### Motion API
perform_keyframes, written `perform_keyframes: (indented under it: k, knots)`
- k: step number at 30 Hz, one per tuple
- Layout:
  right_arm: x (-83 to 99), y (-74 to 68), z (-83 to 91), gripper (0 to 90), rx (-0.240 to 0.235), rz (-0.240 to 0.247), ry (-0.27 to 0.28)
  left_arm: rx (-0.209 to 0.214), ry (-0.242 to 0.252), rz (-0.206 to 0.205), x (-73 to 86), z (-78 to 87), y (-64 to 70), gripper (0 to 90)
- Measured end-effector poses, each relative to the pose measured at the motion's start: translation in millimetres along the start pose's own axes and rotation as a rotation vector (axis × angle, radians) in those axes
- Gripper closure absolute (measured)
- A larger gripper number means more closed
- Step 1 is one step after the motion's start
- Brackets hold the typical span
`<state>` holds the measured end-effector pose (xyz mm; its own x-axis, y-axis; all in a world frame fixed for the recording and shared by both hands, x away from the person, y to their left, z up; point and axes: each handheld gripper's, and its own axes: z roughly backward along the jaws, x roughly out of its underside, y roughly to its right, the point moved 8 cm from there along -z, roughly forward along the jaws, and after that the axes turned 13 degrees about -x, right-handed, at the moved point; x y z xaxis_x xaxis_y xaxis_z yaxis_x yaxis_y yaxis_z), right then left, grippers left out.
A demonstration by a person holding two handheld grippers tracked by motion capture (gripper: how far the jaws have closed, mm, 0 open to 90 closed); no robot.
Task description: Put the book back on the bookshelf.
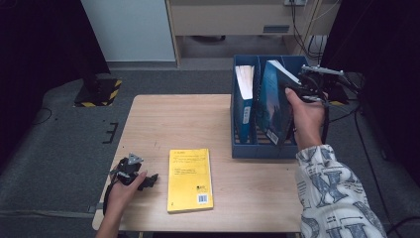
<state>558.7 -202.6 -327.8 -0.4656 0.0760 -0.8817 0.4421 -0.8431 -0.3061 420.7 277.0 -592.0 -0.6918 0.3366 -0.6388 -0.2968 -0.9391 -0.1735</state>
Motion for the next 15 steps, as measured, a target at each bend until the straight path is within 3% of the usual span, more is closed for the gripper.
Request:
perform_keyframes:
  k: [15]
  knots:
    - [-8.2, 0.1, -20.5, 73.5, 0.048, 0.001, 0.003, 0.001, -0.002, -0.003, -0.3, -0.1, 0.2, 0.0]
